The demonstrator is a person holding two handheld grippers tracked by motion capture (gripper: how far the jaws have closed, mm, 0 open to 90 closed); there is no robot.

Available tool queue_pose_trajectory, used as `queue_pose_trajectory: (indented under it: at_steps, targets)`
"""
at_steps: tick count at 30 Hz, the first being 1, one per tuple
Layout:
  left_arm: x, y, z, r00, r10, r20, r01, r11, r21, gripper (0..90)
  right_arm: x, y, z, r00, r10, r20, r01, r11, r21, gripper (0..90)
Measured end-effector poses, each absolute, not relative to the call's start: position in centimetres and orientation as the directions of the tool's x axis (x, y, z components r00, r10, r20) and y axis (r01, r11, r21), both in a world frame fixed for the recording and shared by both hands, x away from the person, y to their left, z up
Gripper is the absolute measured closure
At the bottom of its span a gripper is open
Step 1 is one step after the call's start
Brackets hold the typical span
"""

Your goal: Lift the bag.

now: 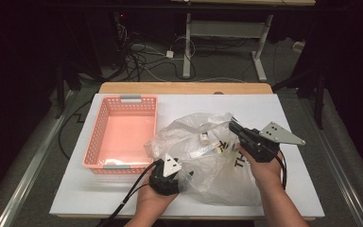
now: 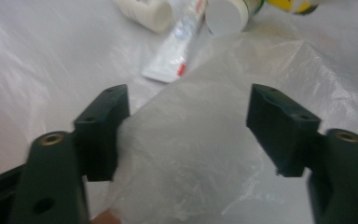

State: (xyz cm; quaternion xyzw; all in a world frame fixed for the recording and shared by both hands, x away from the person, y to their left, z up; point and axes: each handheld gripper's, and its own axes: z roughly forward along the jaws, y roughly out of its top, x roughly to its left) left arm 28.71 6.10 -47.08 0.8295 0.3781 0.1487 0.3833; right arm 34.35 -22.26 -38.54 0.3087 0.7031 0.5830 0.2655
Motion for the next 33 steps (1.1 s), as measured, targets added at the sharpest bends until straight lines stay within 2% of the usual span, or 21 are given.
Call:
queue_pose_trajectory:
  at_steps: [3,4,5,10,13,20,23,33]
  targets:
    - [28.7,6.0,-48.5,0.691,0.721,-0.049,0.527,-0.456,0.717,66.5,34.2,-22.5,-38.4,-0.667,0.745,-0.012,0.125,0.128,0.984,90.0]
    - [28.7,6.1,-48.7,0.69,0.721,-0.063,0.534,-0.449,0.717,81.6,34.1,-22.6,-38.4,-0.668,0.744,-0.012,0.121,0.125,0.985,90.0]
    - [28.7,6.3,-49.0,0.683,0.726,-0.085,0.543,-0.426,0.724,86.5,34.1,-22.6,-38.4,-0.667,0.745,-0.014,0.119,0.125,0.985,90.0]
    - [28.2,7.2,-47.8,0.684,0.723,-0.097,0.475,-0.342,0.811,87.9,33.8,-23.0,-38.3,-0.669,0.743,-0.012,0.116,0.121,0.986,90.0]
    - [28.1,7.4,-45.8,0.674,0.732,-0.1,0.419,-0.268,0.868,87.9,33.6,-23.0,-38.4,-0.671,0.741,-0.009,0.116,0.117,0.986,90.0]
    - [30.4,7.1,-39.9,0.652,0.758,-0.01,0.228,-0.184,0.956,88.0,33.5,-23.0,-38.0,-0.665,0.747,-0.002,0.107,0.098,0.989,90.0]
    - [32.2,6.6,-37.7,0.648,0.761,-0.01,0.182,-0.142,0.973,88.0,33.8,-23.0,-37.4,-0.658,0.753,-0.011,0.09,0.093,0.992,90.0]
    - [37.2,3.0,-30.4,0.689,0.723,0.051,0.066,-0.133,0.989,87.9,36.5,-23.7,-33.6,-0.605,0.796,-0.017,0.026,0.041,0.999,90.0]
